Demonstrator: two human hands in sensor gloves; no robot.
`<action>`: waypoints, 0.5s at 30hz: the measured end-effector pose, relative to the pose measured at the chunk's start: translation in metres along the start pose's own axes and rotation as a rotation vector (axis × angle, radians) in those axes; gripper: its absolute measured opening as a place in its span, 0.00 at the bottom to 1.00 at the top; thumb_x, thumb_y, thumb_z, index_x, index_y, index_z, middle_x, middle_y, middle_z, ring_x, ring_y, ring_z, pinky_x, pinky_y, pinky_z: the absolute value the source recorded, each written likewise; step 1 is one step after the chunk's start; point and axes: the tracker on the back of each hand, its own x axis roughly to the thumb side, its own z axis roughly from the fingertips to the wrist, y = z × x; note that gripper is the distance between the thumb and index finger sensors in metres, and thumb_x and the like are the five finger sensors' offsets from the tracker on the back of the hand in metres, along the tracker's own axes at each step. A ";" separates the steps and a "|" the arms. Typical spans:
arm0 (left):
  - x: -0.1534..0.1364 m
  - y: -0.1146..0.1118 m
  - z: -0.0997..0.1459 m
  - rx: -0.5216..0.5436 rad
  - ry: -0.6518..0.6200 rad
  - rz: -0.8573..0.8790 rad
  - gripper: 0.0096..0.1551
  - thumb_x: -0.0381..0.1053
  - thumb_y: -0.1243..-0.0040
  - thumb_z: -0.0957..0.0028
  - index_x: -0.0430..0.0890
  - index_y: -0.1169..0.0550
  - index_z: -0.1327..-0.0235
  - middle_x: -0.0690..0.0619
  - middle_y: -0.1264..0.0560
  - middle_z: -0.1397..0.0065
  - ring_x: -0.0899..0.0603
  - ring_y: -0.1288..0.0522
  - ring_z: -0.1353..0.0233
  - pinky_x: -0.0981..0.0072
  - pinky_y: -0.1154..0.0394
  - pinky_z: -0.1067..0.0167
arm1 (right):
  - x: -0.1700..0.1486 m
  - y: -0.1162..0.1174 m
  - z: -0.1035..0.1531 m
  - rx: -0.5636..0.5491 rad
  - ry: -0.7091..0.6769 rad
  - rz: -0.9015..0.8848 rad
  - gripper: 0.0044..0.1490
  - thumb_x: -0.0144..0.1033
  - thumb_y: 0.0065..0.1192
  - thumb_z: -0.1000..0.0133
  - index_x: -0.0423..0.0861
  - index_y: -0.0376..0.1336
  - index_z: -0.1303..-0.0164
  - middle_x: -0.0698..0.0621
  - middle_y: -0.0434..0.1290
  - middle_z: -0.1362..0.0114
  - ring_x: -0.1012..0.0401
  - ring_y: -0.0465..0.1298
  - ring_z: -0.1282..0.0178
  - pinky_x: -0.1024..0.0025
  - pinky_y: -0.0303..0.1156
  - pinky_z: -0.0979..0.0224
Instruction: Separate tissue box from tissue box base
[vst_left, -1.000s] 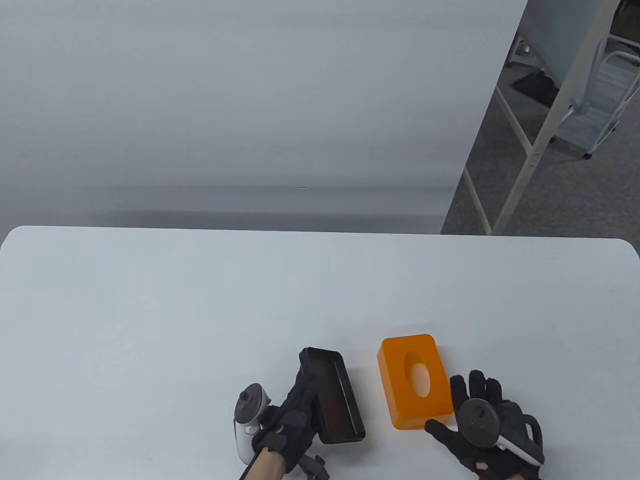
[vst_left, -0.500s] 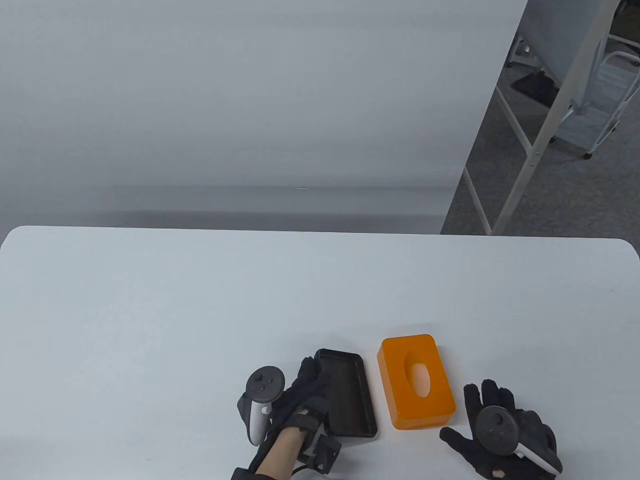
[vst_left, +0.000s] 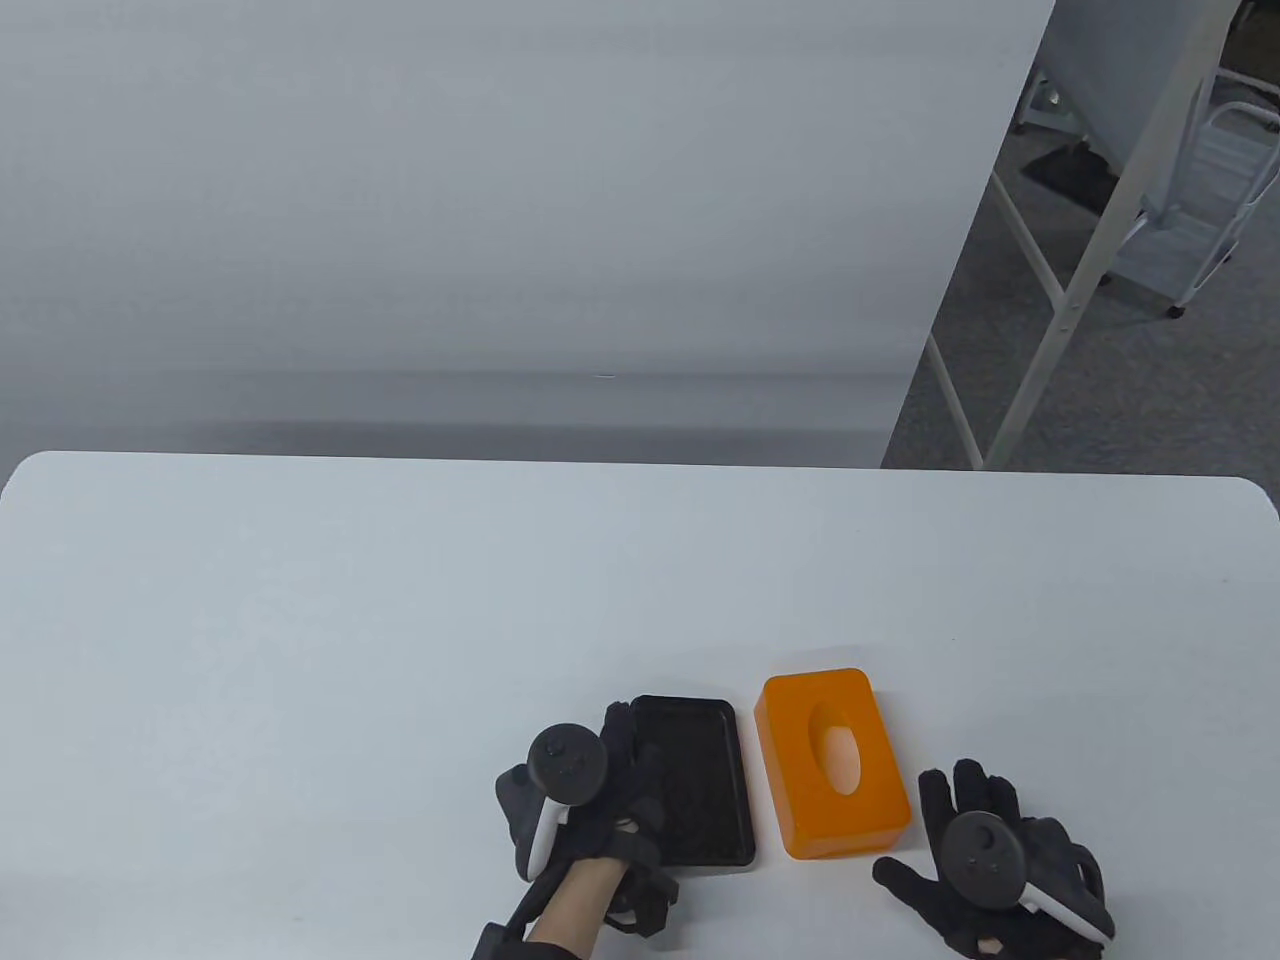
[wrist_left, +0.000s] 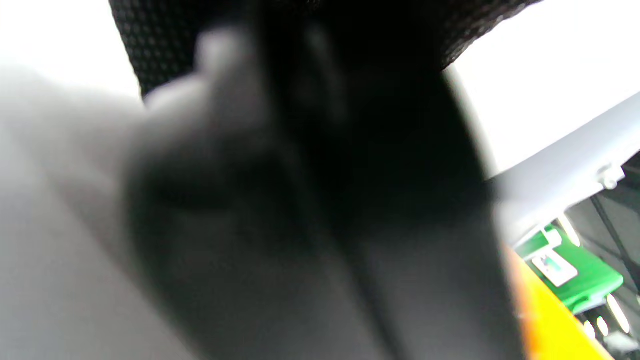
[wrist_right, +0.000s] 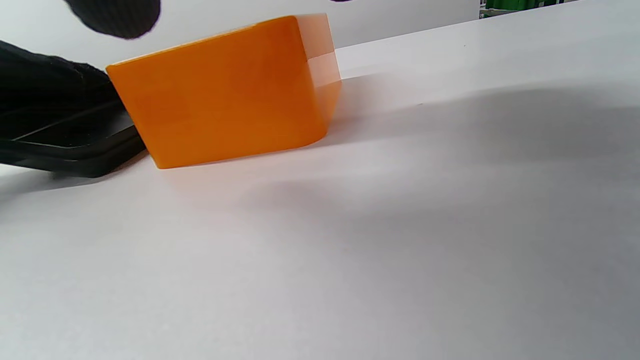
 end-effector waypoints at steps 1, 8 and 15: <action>0.003 0.000 0.002 0.014 -0.030 -0.037 0.37 0.55 0.43 0.40 0.41 0.37 0.22 0.34 0.32 0.28 0.34 0.18 0.41 0.63 0.14 0.54 | 0.001 0.001 0.000 0.006 -0.002 0.005 0.64 0.75 0.41 0.42 0.33 0.36 0.18 0.22 0.32 0.19 0.21 0.40 0.23 0.17 0.47 0.34; 0.019 -0.003 0.023 0.066 -0.271 -0.298 0.36 0.52 0.45 0.40 0.39 0.37 0.22 0.33 0.34 0.26 0.26 0.25 0.35 0.51 0.18 0.46 | 0.006 0.002 0.002 0.007 -0.029 0.024 0.64 0.74 0.41 0.42 0.33 0.36 0.18 0.22 0.32 0.19 0.21 0.40 0.23 0.17 0.47 0.34; 0.045 0.008 0.052 0.080 -0.525 -0.720 0.47 0.65 0.42 0.43 0.39 0.40 0.20 0.34 0.37 0.23 0.25 0.30 0.30 0.46 0.22 0.40 | 0.006 -0.001 0.004 -0.015 -0.034 0.016 0.64 0.74 0.42 0.42 0.34 0.36 0.18 0.23 0.32 0.19 0.21 0.40 0.23 0.17 0.47 0.34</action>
